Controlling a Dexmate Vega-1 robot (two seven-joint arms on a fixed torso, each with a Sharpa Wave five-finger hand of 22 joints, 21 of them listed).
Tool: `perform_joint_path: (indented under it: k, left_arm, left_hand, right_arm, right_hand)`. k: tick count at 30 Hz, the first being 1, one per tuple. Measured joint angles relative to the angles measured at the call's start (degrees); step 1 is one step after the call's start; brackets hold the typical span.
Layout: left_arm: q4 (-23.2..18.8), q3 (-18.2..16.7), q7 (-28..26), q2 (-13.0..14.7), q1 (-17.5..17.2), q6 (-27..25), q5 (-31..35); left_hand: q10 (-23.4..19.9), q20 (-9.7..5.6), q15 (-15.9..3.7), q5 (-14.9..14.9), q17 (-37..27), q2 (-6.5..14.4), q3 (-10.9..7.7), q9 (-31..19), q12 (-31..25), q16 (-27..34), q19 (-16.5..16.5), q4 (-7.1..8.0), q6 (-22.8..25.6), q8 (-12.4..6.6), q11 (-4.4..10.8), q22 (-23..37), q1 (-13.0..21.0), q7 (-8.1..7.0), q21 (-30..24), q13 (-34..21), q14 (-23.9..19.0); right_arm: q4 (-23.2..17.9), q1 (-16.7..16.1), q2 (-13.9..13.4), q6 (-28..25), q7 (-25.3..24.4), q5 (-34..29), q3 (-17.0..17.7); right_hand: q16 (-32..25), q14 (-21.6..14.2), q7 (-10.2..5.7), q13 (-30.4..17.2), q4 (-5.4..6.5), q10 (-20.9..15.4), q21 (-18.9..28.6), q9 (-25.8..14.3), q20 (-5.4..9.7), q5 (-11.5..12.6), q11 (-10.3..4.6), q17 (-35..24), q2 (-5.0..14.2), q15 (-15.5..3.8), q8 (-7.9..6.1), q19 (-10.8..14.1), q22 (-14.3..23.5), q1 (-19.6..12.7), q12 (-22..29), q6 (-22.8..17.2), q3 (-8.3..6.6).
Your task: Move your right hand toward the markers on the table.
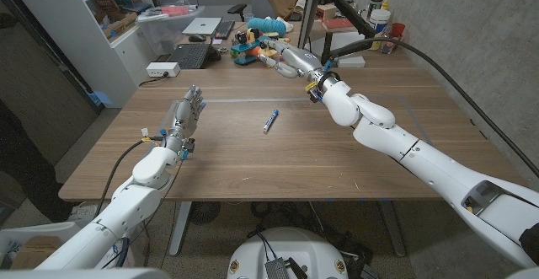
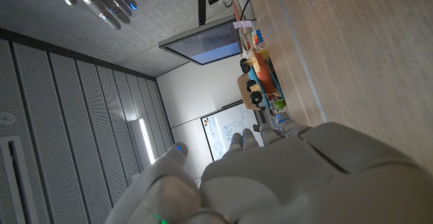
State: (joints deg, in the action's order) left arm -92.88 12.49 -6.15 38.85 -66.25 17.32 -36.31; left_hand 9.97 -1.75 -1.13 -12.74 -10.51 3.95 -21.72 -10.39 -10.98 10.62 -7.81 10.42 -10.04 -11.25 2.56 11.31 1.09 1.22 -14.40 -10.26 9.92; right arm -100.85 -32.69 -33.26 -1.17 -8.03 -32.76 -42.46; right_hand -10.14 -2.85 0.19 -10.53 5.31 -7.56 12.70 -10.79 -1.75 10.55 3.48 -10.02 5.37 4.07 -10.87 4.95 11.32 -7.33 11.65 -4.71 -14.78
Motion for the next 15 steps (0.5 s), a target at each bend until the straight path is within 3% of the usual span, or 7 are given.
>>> perform_joint_path:
  k: [15]
  left_arm:
    - [-0.11, -0.24, 0.34, 0.36, -0.09, 0.04, -0.04]
  left_hand:
    - [0.0, 0.0, 0.0, 0.0, 0.0, 0.0, 0.24, 0.0, 0.0, 0.0, 0.0, 0.24, 0.0, 0.0, 0.0, 0.0, 0.0, 0.0, 0.0, 0.0, 0.0]
  right_arm:
    - [1.82, 1.01, 0.74, -1.5, 1.05, -2.38, -1.52]
  right_hand:
    - [0.0, 0.3, 0.01, 0.0, 0.23, 0.0, 0.0, 0.01, 0.0, 0.0, 0.0, 0.01, -0.22, -0.3, 0.0, 0.0, 0.0, 0.22, 0.0, 0.0, 0.23]
